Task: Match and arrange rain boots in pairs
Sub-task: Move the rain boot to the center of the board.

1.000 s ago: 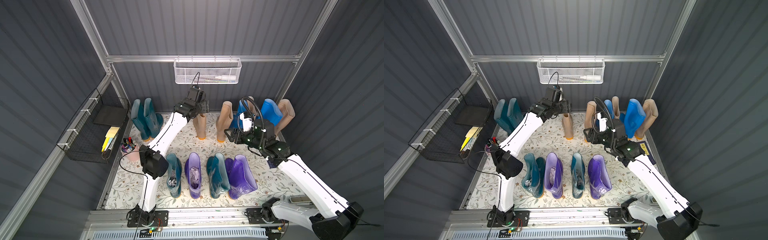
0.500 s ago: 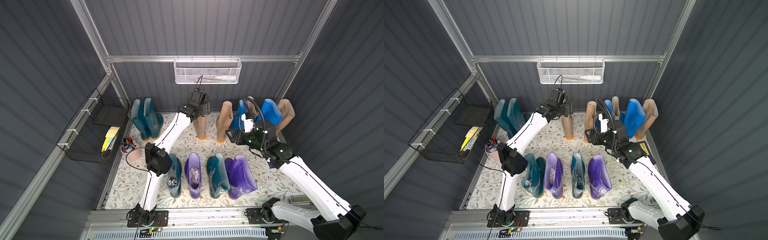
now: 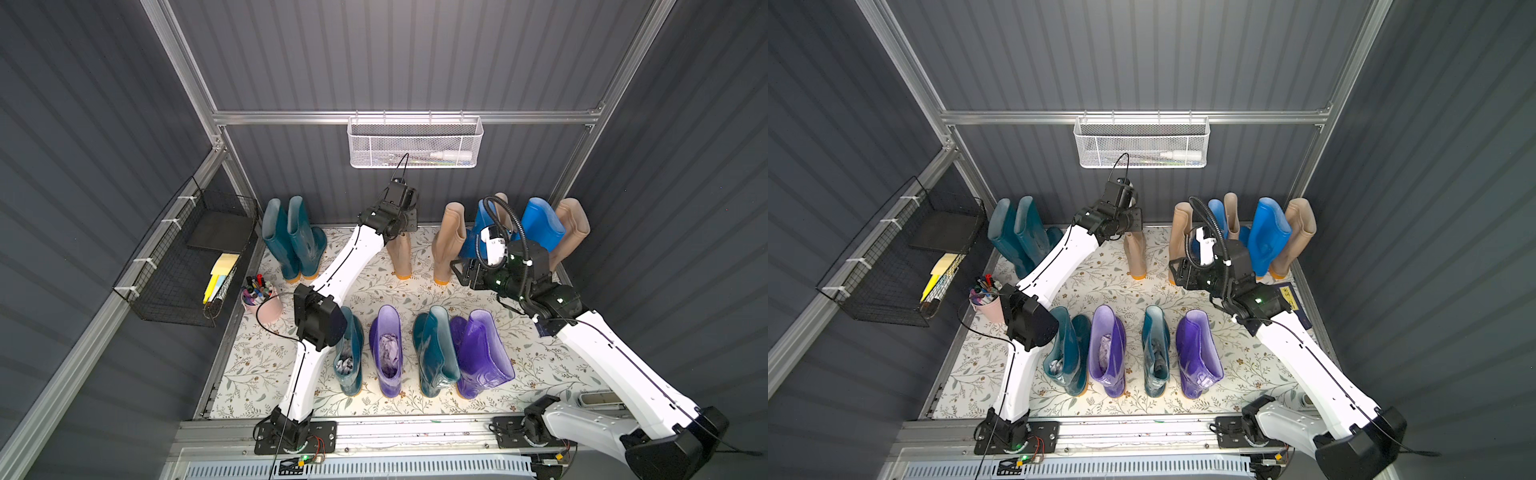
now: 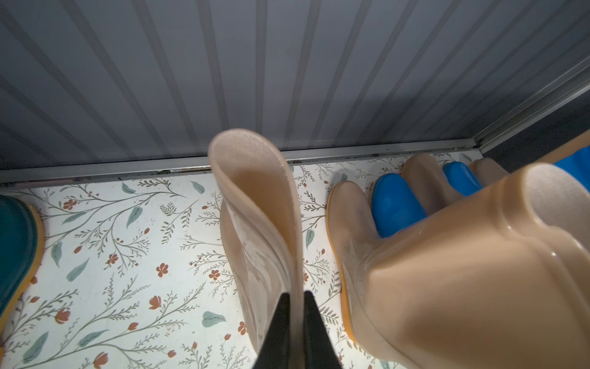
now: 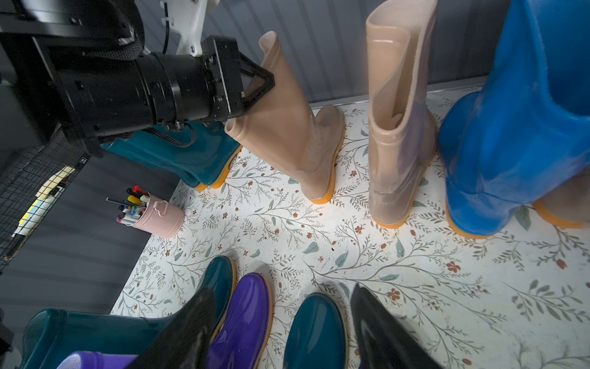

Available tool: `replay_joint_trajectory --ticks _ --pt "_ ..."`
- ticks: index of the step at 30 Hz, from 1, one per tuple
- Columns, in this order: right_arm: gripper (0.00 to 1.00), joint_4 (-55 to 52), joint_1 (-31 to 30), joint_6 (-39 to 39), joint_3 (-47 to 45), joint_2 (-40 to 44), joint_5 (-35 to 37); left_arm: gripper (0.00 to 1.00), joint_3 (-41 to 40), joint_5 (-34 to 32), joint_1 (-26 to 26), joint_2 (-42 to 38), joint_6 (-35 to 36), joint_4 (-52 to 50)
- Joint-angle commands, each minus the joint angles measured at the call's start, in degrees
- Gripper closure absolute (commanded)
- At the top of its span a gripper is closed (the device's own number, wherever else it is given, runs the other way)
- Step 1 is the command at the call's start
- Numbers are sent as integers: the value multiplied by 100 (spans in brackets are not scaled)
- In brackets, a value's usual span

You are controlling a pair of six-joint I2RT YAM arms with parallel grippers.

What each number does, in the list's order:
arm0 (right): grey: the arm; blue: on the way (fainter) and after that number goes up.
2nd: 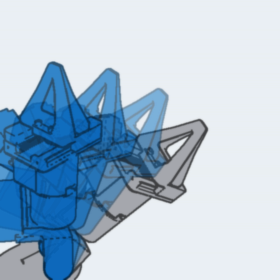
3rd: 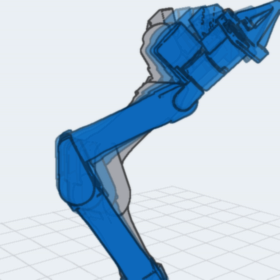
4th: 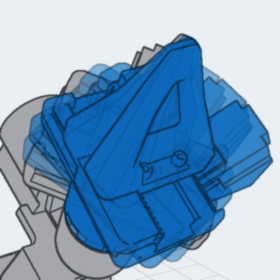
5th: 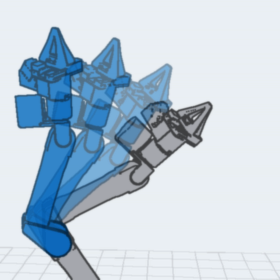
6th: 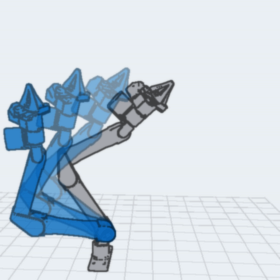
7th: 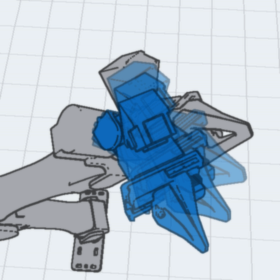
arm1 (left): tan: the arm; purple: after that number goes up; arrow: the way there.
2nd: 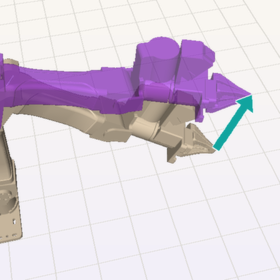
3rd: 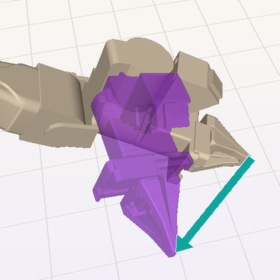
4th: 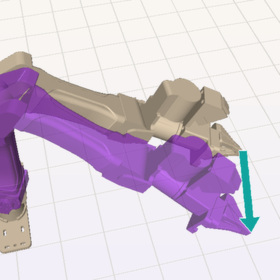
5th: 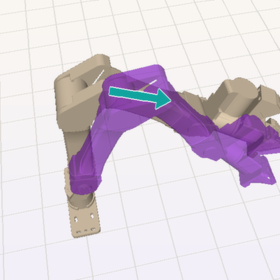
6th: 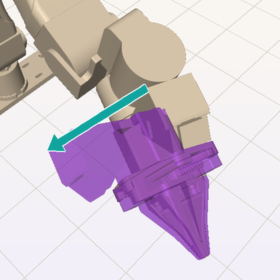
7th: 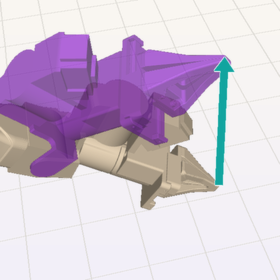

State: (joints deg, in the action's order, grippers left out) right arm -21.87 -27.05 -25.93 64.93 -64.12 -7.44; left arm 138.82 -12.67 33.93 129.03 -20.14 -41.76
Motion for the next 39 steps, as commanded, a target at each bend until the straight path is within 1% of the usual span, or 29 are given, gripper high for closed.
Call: replay_joint_trajectory --ticks 1,5,9,12,18,21,22,27,32,39 --pt "30 125 16 -43 -43 -102 -16 95 210 -40 -27 -12 232 -139" --pt "30 187 16 -69 20 -227 -172 100 198 -125 -49 -121 424 -127" --pt "30 246 15 -87 79 -293 -205 100 327 -198 -126 -198 596 -105" --pt "30 244 18 -75 149 -368 -220 100 413 -160 -277 -246 603 -118" --pt "30 264 20 -106 254 -493 -246 100 327 98 -640 -442 624 -130" --pt "31 295 16 -135 297 -504 -262 100 294 200 -792 -545 702 -148" --pt "31 290 16 -138 321 -627 -282 100 290 223 -848 -584 726 -148" --pt "32 308 7 -198 405 -800 -372 100 268 201 -1075 -703 962 -182" --pt "32 307 1 -221 468 -873 -379 100 139 -27 -1279 -805 1193 -262" --pt "32 268 -46 -233 650 -1031 -413 100 -408 -441 -1489 -1138 1404 -110"
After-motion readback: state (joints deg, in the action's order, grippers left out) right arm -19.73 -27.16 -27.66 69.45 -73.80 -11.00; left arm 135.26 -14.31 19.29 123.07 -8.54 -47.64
